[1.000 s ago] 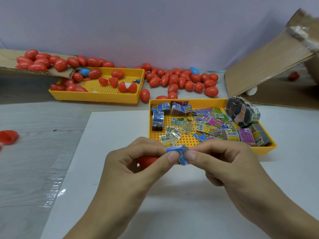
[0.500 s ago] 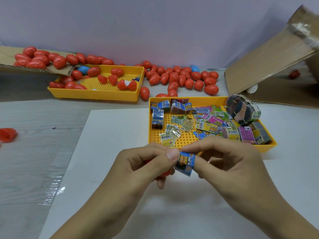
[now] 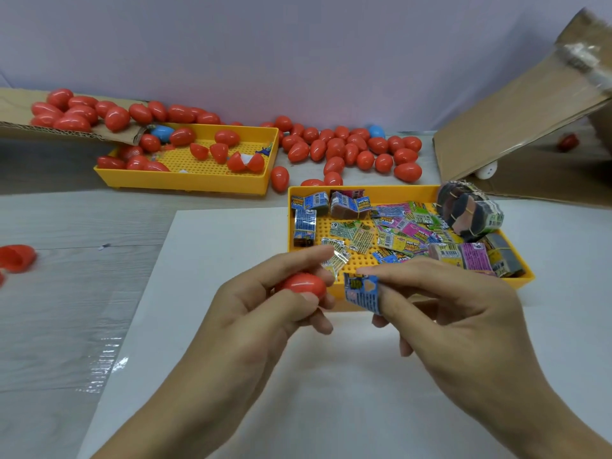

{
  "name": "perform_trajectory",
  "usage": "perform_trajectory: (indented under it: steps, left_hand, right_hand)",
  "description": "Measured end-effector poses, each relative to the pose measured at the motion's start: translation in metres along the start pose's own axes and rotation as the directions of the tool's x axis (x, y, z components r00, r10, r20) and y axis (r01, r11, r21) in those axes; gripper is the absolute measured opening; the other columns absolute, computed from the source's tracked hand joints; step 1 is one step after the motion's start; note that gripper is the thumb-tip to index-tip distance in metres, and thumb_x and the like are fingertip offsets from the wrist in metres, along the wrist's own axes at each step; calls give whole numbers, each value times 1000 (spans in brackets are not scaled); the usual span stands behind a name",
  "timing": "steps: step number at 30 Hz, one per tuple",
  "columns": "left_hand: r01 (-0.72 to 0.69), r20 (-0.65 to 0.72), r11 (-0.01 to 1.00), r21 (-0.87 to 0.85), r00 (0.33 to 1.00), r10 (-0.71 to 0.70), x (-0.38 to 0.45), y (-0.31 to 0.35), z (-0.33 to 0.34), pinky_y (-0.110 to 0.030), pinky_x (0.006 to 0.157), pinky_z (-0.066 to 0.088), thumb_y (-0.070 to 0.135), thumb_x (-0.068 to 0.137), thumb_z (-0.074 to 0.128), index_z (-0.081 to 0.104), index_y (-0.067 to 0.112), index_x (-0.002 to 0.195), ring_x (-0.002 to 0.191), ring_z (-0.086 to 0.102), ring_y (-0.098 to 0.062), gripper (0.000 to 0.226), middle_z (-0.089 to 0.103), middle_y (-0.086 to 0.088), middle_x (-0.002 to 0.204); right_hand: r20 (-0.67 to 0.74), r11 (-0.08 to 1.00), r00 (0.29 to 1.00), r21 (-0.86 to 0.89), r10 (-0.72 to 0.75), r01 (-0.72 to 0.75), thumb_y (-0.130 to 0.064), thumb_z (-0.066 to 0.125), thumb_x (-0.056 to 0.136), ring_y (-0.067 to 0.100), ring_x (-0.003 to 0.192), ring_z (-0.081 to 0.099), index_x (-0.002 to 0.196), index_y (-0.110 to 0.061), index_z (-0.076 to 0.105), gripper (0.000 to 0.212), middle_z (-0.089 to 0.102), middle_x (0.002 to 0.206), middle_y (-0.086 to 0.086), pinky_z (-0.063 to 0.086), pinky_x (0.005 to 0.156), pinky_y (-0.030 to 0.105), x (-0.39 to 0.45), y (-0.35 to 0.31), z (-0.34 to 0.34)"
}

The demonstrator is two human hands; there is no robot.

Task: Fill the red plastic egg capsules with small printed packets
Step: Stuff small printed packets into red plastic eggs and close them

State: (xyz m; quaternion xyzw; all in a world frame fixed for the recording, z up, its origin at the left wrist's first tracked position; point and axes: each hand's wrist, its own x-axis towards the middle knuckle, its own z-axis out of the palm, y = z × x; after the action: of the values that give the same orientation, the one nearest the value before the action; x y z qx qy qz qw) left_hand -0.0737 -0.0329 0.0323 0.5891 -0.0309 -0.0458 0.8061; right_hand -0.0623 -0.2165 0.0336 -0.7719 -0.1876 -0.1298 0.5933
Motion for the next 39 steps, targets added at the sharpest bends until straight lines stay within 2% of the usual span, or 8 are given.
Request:
perform_trajectory:
  steps: [2, 5, 8, 18, 24, 30, 34, 39]
  left_hand:
    - [-52, -21, 996, 66, 998, 54, -1, 1, 0, -22, 64, 53, 15, 67, 73, 74, 26, 112, 74, 67, -20, 46, 72, -8, 94]
    - [-92, -42, 988, 126, 994, 98, -4, 2, 2, -19, 65, 55, 27, 62, 79, 70, 30, 107, 74, 70, -15, 45, 74, -7, 97]
    - [-130, -18, 973, 189, 991, 135, -5, 3, 3, -18, 69, 54, 27, 63, 80, 73, 24, 93, 76, 69, -10, 31, 74, -4, 94]
    - [-137, 58, 978, 159, 990, 129, -6, 4, 1, -19, 78, 55, 21, 68, 76, 77, 27, 105, 95, 72, -14, 38, 75, -3, 105]
    - [-139, 21, 974, 179, 990, 137, -6, 2, 0, -19, 78, 55, 21, 66, 79, 76, 25, 103, 92, 72, -15, 38, 75, -8, 102]
    - [-101, 30, 976, 191, 995, 97, -8, 1, 3, -20, 77, 56, 24, 66, 79, 77, 25, 107, 93, 73, -17, 42, 76, -5, 105]
    - [-85, 49, 971, 223, 996, 76, -9, 0, 4, -22, 74, 57, 26, 66, 79, 76, 27, 108, 89, 74, -16, 42, 76, -3, 102]
    - [-57, 53, 972, 230, 998, 46, -7, 1, 1, -21, 74, 56, 28, 64, 80, 76, 31, 109, 89, 74, -15, 45, 76, -2, 104]
  right_hand:
    - [4, 1000, 1000, -5, -9, 9, -25, 65, 82, 15, 62, 69, 94, -30, 78, 19, 71, 79, -11, 47, 45, 17, 0, 1, -1]
    - [4, 1000, 1000, -6, -25, 25, -25, 65, 82, 14, 63, 69, 94, -32, 77, 19, 71, 79, -11, 47, 44, 18, 0, 1, 0]
    - [-1, 1000, 1000, -2, -24, 24, -27, 65, 82, 13, 63, 69, 94, -31, 78, 18, 71, 78, -13, 47, 43, 20, 0, 0, 1]
    - [51, 997, 998, -65, -41, 44, -29, 65, 83, 14, 68, 65, 89, -32, 75, 12, 68, 78, -13, 47, 41, 26, 1, 0, 0]
    - [74, 994, 995, -86, -64, 70, -30, 63, 84, 14, 72, 63, 86, -35, 73, 11, 65, 89, -14, 47, 40, 27, 2, 1, -1]
    - [59, 989, 994, -115, -90, 96, -7, 67, 82, 17, 80, 65, 112, -33, 70, 40, 65, 95, -10, 49, 42, 28, 2, 2, -5]
    - [64, 959, 975, -178, -215, 223, -5, 69, 81, 14, 83, 66, 100, -29, 72, 30, 68, 94, -14, 48, 48, 22, 2, 1, -5]
    - [41, 960, 973, -161, -225, 229, -2, 70, 79, 9, 78, 66, 97, -27, 73, 31, 69, 92, -12, 47, 49, 18, 2, 0, -5]
